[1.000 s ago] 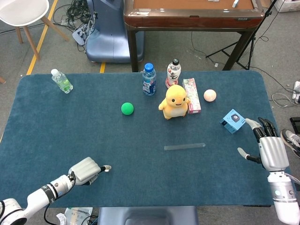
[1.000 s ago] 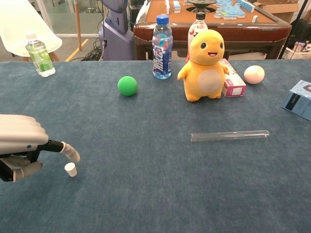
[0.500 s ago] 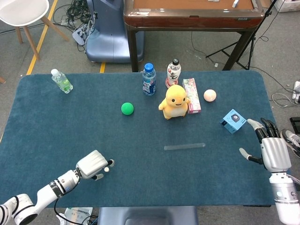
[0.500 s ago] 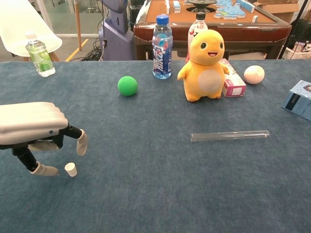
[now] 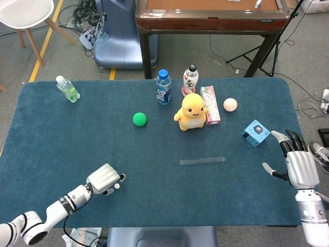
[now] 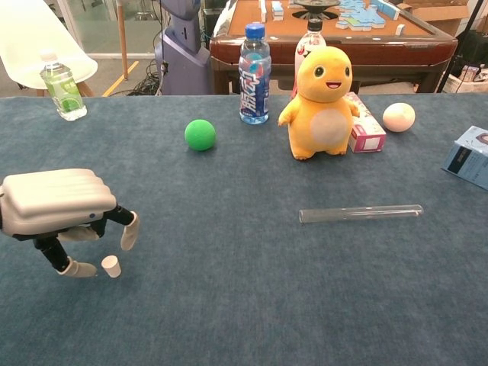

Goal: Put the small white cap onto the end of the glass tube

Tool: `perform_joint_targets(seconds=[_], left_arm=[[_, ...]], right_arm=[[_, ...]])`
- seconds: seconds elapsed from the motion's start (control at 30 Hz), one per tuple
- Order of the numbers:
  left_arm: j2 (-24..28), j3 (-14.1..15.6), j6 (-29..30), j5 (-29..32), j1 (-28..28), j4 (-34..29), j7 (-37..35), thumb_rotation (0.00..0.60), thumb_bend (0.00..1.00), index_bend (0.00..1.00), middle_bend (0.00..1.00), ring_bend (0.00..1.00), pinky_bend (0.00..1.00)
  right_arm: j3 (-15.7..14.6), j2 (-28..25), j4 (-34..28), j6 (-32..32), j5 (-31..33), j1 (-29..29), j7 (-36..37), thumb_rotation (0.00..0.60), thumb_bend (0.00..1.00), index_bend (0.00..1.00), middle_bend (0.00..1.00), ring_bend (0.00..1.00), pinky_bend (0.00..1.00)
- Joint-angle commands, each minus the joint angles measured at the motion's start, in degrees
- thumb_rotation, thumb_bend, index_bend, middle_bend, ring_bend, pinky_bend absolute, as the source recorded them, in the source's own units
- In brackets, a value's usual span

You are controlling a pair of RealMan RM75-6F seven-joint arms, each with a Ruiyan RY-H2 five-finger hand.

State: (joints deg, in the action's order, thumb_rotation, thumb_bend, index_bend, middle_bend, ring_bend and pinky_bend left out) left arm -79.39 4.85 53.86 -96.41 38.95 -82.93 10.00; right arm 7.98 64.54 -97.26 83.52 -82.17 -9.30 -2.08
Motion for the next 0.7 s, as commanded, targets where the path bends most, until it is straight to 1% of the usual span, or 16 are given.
perform_joint_targets(seconds=[0.03,0.23,0.7], left_arm=[[-0.32,0.06,-0.07,0.15,0.04,0.45,0.12,0.600,0.20,0.45,1.00,1.00,0.99],[-1.15,0.28,-0.26,0.35,0.17,1.59,-0.09,0.600,0.20,0.49,1.00,1.00,0.99],[-1.88,0.43,-0.25,0.54,0.65,1.89,-0.78,0.600,0.20,0.49,1.00,1.00,0.99]], right_arm=[[0.04,-0.05,-0.03,-0.01,0.09,0.03,0.02,0.600,0.18,0.09,0.22,0.08,0.06],[0.01,-0.06,-0.07,-0.02,0.17,0.10,-0.02,0.600,0.18,0.09,0.22,0.08,0.06],[-0.03,-0.19,-0.14,0.27,0.28,0.46,-0.13,0.600,0.18,0.09,0.22,0.08,0.06]])
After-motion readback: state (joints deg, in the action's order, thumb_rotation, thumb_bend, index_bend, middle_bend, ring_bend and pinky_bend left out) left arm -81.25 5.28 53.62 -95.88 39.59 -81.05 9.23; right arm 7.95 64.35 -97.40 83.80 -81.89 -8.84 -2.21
